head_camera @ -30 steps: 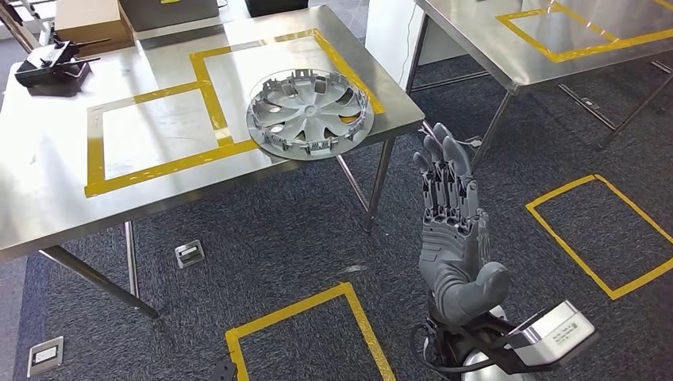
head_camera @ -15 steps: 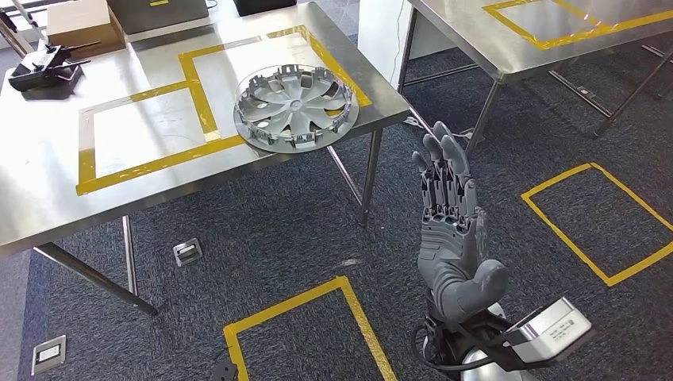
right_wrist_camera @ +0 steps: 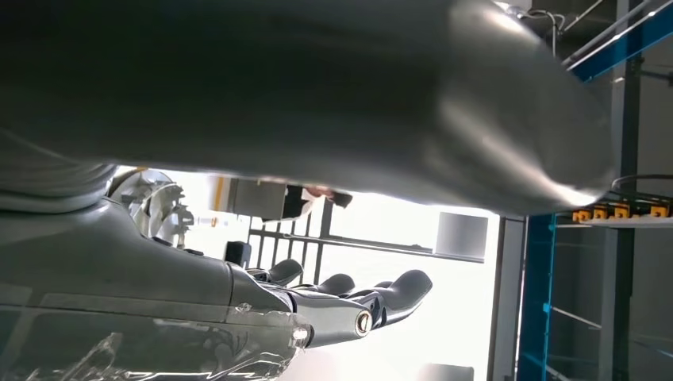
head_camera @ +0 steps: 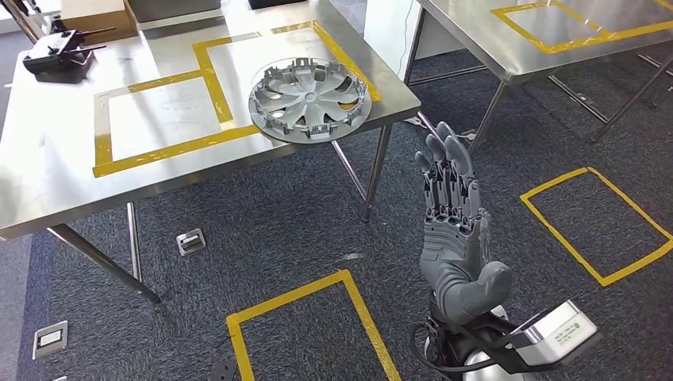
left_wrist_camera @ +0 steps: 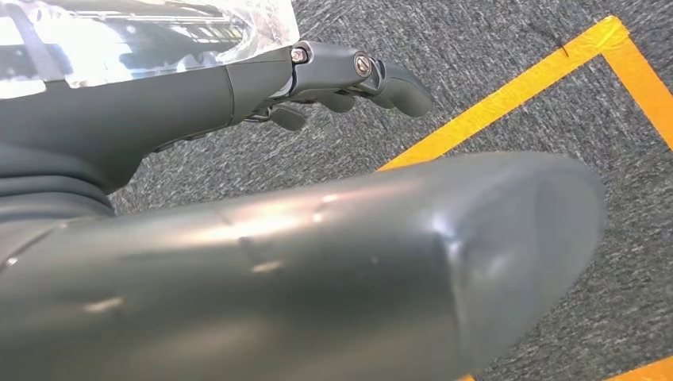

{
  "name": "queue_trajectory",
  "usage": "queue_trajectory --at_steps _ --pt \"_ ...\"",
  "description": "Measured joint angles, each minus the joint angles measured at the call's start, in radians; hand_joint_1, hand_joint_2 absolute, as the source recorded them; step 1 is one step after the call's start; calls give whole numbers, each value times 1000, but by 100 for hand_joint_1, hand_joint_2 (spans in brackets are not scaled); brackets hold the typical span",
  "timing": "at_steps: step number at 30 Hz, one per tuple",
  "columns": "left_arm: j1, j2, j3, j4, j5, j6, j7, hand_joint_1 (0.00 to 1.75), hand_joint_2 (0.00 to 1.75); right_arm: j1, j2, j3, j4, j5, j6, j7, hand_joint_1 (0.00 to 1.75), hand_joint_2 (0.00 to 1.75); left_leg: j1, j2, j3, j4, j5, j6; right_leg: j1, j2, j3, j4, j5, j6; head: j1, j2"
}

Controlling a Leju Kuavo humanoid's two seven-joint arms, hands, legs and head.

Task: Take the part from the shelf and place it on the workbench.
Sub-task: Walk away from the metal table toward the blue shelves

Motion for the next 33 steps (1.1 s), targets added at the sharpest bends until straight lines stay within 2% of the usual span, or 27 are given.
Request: queue_trajectory --at_steps 1,2,5,6,8,10,11,12,13,15,16,17,20,21,22,23,25,26,27,28,29,31,32,33 --pt "-1 0 0 0 0 0 0 0 0 -1 0 0 -1 0 0 0 0 0 -1 0 -4 3 2 -4 2 0 29 -57 17 -6 0 0" --pt "-1 0 0 0 0 0 0 0 0 -1 0 0 -2 0 0 0 0 0 -3 0 -9 5 5 -9 3 0 44 -92 24 -11 0 0" --pt "-1 -1 0 0 1 0 0 0 0 0 -1 -1 -3 0 0 0 0 0 -2 0 -22 7 12 -27 5 2 39 -114 28 -26 -1 0" --pt "0 -1 0 -1 1 0 0 0 0 0 -1 -1 -3 0 0 0 0 0 -1 0 -25 13 3 -32 3 1 38 -118 33 -31 -1 0" --pt "0 -1 0 -1 2 0 0 0 0 -1 -1 -1 -4 0 0 0 0 0 1 -1 -45 75 -50 -41 -2 -2 35 -125 43 -42 -3 0" --pt "0 -1 0 -1 2 0 0 0 0 0 -1 -1 -5 0 0 0 0 0 3 -2 -83 192 -118 -49 -1 -4 30 -125 48 -46 -6 0" --pt "0 -1 0 -1 2 0 0 0 0 0 -1 -1 -5 0 0 0 0 0 4 -2 -95 237 -135 -51 -1 -4 26 -123 50 -46 -6 0" --pt "1 0 -1 -1 2 0 0 0 0 0 -1 -1 -5 0 0 0 0 0 5 -2 -95 253 -135 -53 -1 -4 22 -121 52 -45 -6 0" --pt "1 0 -1 -1 2 0 0 0 0 0 -1 -1 -5 0 0 0 0 0 6 -2 -77 232 -116 -53 -1 -4 19 -119 54 -44 -6 0" --pt "0 0 -1 -1 2 0 0 0 0 0 -1 -1 -5 0 0 0 0 0 6 -2 -9 117 -60 -51 -2 -3 13 -112 56 -39 -6 0" --pt "-1 0 -1 -1 2 0 0 0 0 0 -1 -1 -5 0 0 0 0 0 6 -3 20 61 -42 -47 -1 -3 10 -108 57 -35 -6 0" --pt "-2 0 -1 -1 2 0 0 0 0 -1 -1 -1 -5 0 0 0 0 0 4 -3 36 25 -35 -43 0 -3 5 -105 59 -29 -6 0" --pt "0 0 -1 -1 2 0 0 0 0 -1 -2 -1 -5 0 0 0 0 0 2 -4 31 3 -33 -25 2 -3 -9 -104 70 -9 -6 0" --pt "1 0 -1 -1 2 0 0 0 0 -1 -2 -2 -5 0 0 0 0 0 3 -4 28 1 -28 -19 1 -3 -12 -101 65 -4 -5 0" --pt "1 0 -1 -1 2 0 0 0 0 -1 -3 -2 -6 0 0 0 0 0 5 -3 24 -2 -22 -12 0 -2 -19 -84 48 1 -4 0" --pt "0 0 -1 -1 2 0 0 0 0 -1 -3 -3 -6 0 0 0 0 0 6 -2 20 -4 -17 -6 -1 -2 -33 -47 18 5 -1 0" --pt "-1 0 -1 -1 3 0 0 0 0 0 -4 -3 -6 0 0 0 0 0 4 -1 10 -3 -10 1 -2 -1 -76 75 -55 10 2 0" --pt "0 0 -1 -1 3 0 0 0 0 1 -4 -3 -6 0 0 0 0 0 3 0 5 -2 -8 2 -3 -1 -94 130 -79 11 3 0" --pt "0 0 -1 -1 4 0 0 0 0 1 -5 -3 -6 0 0 0 0 0 2 0 1 0 -5 2 -2 -1 -99 156 -84 11 3 0" --pt "0 0 -1 -1 4 0 0 0 0 1 -5 -3 -6 0 0 0 0 0 0 0 -3 1 -3 2 -2 -1 -87 146 -71 9 3 0" --pt "0 0 -1 -1 5 0 0 0 0 1 -5 -3 -6 0 0 0 0 0 -1 0 -6 3 -2 1 -2 -1 -58 100 -43 5 4 0" --pt "0 0 -1 -2 5 0 0 0 0 1 -5 -3 -8 0 0 0 0 0 -4 0 -10 5 1 -3 3 -1 14 -31 9 -7 3 0" --pt "-1 0 -1 -2 5 0 0 0 0 0 -5 -4 -9 0 0 0 0 0 -4 0 -14 7 4 -7 5 -2 37 -79 23 -13 3 0" --pt "-1 0 -1 -2 5 0 0 0 0 0 -5 -4 -9 0 0 0 0 0 -4 0 -18 8 8 -13 8 -2 46 -104 27 -17 2 0"
